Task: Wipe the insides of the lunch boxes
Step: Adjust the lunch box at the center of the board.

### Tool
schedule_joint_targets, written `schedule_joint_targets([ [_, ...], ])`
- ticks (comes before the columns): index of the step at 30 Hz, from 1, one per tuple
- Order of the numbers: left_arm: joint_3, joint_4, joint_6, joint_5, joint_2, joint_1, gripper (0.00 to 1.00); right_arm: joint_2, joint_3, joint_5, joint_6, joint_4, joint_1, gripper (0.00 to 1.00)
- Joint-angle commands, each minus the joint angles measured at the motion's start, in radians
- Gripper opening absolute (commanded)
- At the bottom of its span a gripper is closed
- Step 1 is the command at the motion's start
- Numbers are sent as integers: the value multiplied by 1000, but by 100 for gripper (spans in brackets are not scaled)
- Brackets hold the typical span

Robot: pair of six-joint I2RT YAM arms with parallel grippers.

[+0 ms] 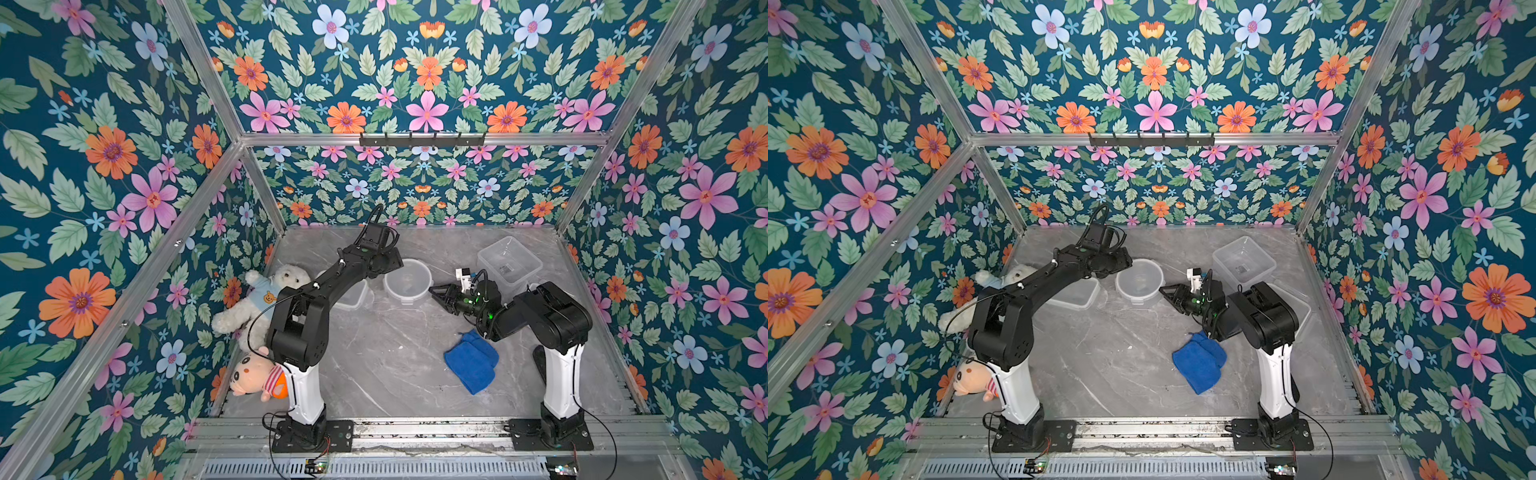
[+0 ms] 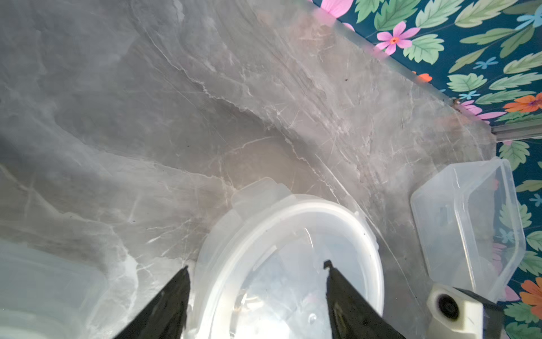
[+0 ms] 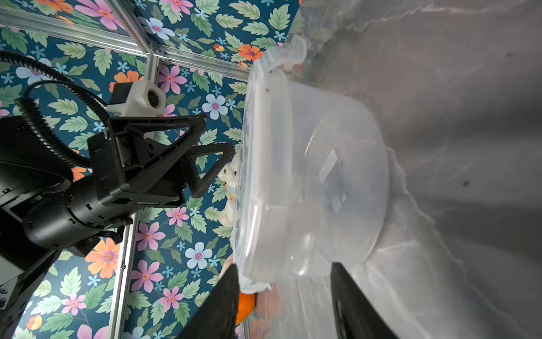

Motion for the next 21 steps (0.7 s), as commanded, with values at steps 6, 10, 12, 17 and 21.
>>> schedule_joint_targets([
  [6,-57,78,-55,97,34,-6,73,72,115,7,44,69,5,47],
  [10,-67,102,-70,110,63,-9,73,77,184,4,-12,-18,0,43],
  [12,-64,113,-75,114,78,-10,73,86,222,-4,-35,-54,-7,42],
  [17,-28,117,-75,114,121,-10,72,124,286,-19,-43,-72,-31,42],
  [21,-5,117,-76,115,145,-10,72,144,312,-22,-44,-61,-45,47],
])
